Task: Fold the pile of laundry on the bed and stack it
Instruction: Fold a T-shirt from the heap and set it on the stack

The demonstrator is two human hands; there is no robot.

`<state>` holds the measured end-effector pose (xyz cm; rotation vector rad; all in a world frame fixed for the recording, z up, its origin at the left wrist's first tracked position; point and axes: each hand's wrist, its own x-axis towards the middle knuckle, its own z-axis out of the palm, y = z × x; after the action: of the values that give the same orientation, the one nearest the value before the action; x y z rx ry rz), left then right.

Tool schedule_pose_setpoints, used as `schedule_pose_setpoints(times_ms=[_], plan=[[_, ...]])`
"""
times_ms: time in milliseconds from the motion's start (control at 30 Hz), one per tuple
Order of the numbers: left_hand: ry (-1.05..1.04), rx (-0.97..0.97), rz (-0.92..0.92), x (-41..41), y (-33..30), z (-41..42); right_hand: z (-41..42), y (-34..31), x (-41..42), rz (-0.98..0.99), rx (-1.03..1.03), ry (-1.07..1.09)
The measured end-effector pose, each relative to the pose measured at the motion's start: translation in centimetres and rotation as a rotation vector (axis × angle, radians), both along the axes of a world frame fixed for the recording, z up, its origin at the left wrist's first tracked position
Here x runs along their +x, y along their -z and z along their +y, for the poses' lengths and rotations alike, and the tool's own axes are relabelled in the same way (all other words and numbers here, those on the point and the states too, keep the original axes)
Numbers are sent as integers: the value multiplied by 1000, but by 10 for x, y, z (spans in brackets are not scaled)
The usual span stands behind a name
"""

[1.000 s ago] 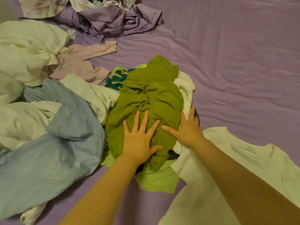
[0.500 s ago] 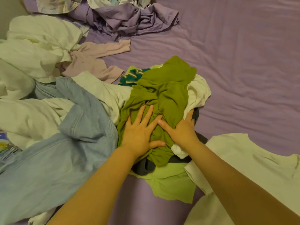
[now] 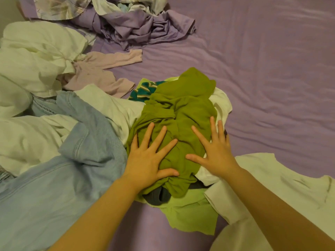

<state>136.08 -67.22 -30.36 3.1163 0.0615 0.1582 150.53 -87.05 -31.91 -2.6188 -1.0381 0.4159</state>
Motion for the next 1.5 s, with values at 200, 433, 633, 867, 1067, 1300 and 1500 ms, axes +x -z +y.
schedule_pose_setpoints(times_ms=[200,433,633,867,1067,1300,1500], plan=[[22,-10,-44,16,13,12,23,24,-8,14,203,52],[-14,30,-53,33,13,61,78,27,7,-23,266,18],[-67,29,-28,49,8,119,144,29,34,-55,220,-32],[-110,18,8,49,5,114,143,22,32,-148,59,-18],[-226,37,178,28,-16,78,104,-11,11,-72,-120,-58],[-304,-74,357,-20,-48,-7,-22,-58,-24,24,-324,-98],[-188,-146,538,-40,-51,-116,-180,-81,-53,161,-473,86]])
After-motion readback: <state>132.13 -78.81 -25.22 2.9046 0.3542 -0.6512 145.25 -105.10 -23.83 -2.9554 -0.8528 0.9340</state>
